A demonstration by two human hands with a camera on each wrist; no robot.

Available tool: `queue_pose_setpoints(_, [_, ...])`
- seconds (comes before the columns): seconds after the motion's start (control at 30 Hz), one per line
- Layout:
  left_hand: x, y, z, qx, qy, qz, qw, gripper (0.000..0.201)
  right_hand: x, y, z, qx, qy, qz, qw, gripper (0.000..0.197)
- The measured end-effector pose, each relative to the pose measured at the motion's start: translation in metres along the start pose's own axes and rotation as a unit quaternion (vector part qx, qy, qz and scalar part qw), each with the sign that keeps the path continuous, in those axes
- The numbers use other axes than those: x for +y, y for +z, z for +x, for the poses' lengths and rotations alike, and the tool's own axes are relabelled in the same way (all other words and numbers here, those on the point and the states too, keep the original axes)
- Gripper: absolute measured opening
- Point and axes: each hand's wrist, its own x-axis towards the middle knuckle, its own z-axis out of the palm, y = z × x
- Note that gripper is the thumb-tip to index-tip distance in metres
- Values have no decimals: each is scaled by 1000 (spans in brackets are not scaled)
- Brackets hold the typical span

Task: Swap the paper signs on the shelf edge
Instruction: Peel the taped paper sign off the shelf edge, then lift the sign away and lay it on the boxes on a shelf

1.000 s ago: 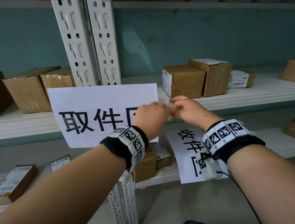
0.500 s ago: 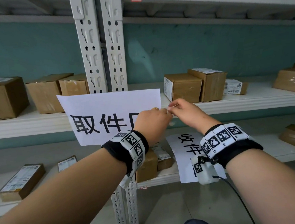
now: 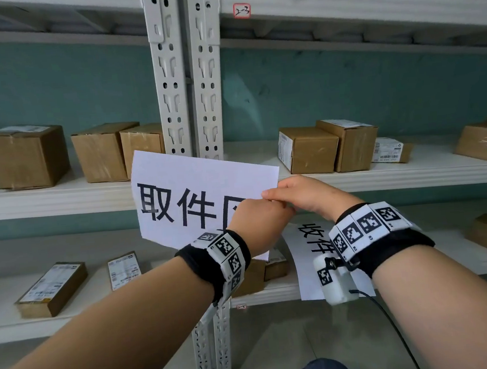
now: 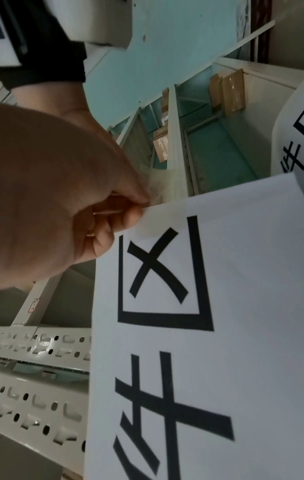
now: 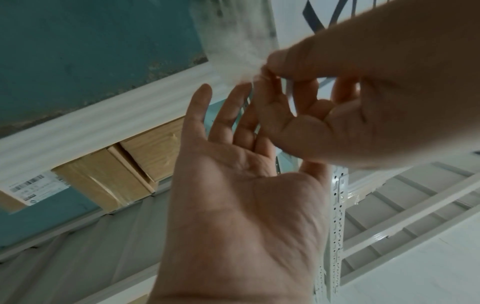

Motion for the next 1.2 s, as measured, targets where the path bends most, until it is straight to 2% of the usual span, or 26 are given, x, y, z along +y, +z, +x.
queue_pose_setpoints(0.07, [-1, -4, -3, -1, 26, -2, 1000, 39, -4, 2, 1, 4, 11, -13, 1000, 34])
queue_pose_setpoints(0.13, [-4, -2, -5, 36, 29, 0, 999, 38, -4, 4, 3, 15, 13, -6, 1000, 32])
queue_pose_setpoints(0.23, [-3, -4, -6, 27, 47, -18, 998, 35, 0, 8, 5, 27, 17, 48, 998, 12])
queue_pose_setpoints(0.3, [-4, -6, -10, 16, 52, -11, 998, 34, 1, 12, 4, 24, 24, 64, 997, 10])
queue_pose_setpoints(0.37, [-5, -6, -15, 2, 56, -2, 998, 36, 0, 16, 3, 12, 32, 61, 998, 18])
queue_pose_setpoints(0.47, [-7, 3, -17, 25, 71, 2, 997, 33, -1, 19, 3, 14, 34, 47, 998, 25])
queue_pose_setpoints(0.67, [-7, -4, -24, 27, 60, -25, 998, 37, -6, 19, 0, 33, 29, 26, 999, 13])
queue_pose_setpoints(0.83, [-7, -8, -25, 43, 43, -23, 998, 42, -12, 18, -5, 49, 25, 19, 998, 17])
queue_pose_setpoints(0.93, [-8, -11, -29, 42, 29, -22, 998, 45, -14, 19, -7, 54, 24, 15, 998, 5])
queue_pose_setpoints(1.0, [-8, -12, -32, 43, 28, -26, 998, 45, -17, 21, -9, 62, 24, 14, 998, 9])
queue_pose_setpoints(1.1, [-15, -14, -37, 52, 39, -41, 997, 39, -21, 23, -10, 75, 16, 21, 997, 20])
queue_pose_setpoints(1.2, [-28, -17, -46, 98, 40, -63, 992, 25, -28, 29, -9, 88, 1, 19, 996, 12])
